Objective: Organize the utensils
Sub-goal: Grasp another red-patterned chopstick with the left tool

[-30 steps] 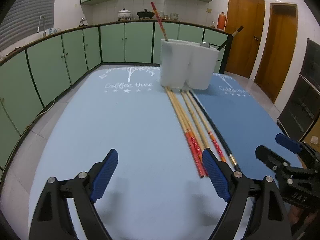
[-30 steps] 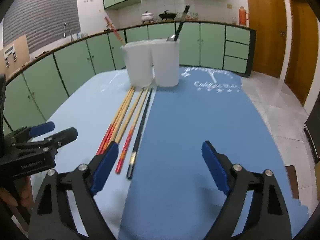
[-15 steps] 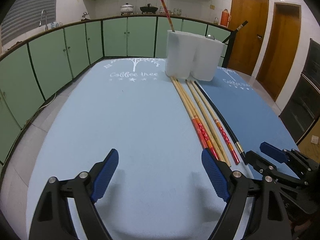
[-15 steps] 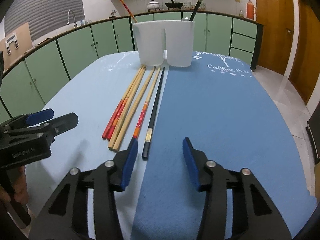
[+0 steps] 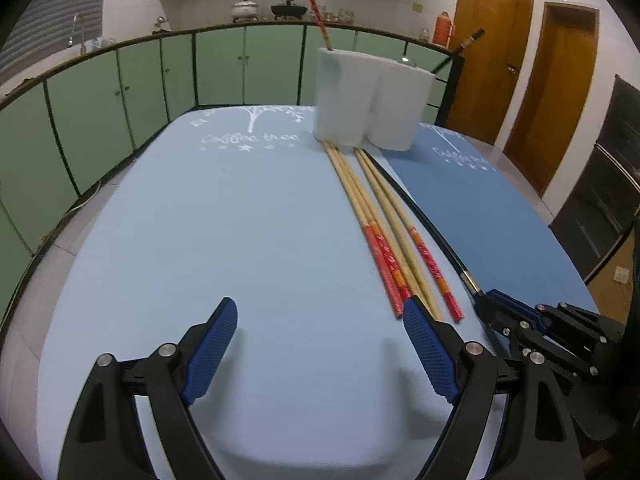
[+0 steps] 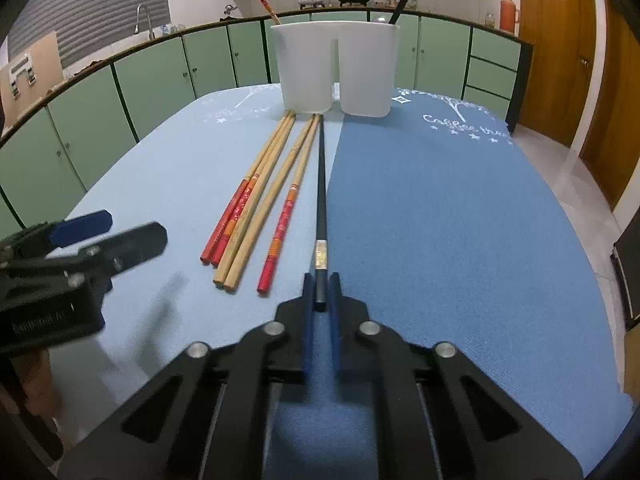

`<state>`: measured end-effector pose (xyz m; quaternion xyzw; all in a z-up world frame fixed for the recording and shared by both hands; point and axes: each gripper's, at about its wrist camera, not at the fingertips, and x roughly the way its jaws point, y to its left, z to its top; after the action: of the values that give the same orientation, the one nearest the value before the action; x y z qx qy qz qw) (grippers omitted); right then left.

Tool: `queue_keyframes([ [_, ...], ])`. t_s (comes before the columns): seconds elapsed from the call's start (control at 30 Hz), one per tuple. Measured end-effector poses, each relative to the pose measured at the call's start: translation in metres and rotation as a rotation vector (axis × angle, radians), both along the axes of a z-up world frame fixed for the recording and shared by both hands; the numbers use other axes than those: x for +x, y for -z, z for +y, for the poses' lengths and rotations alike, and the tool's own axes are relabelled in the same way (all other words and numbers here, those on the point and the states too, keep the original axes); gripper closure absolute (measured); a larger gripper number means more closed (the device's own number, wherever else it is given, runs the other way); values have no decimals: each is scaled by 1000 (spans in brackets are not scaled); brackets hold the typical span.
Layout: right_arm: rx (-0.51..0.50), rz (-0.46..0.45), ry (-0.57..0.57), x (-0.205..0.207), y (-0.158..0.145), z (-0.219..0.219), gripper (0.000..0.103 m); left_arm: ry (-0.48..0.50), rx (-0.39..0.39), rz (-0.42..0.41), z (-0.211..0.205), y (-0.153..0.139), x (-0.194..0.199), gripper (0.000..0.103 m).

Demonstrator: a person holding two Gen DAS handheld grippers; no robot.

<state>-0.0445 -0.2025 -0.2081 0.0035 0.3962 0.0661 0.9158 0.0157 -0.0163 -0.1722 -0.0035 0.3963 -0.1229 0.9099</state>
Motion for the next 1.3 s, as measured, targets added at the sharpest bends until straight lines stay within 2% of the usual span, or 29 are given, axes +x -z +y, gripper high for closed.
queue_keyframes([
  [0.3,24,-3,91,0,-3,-28,97,10,20,35,-18,9,5,21],
  [0.7,43,0,121,0,-1,-44,97,-17,41,45,-21,13,8,46],
  [1.13,36,8,110,4,1,-42,95,-57,46,44,-25,13,6,47],
  [1.3,41,10,108,5,1,-42,95,-88,41,36,-23,13,5,65],
])
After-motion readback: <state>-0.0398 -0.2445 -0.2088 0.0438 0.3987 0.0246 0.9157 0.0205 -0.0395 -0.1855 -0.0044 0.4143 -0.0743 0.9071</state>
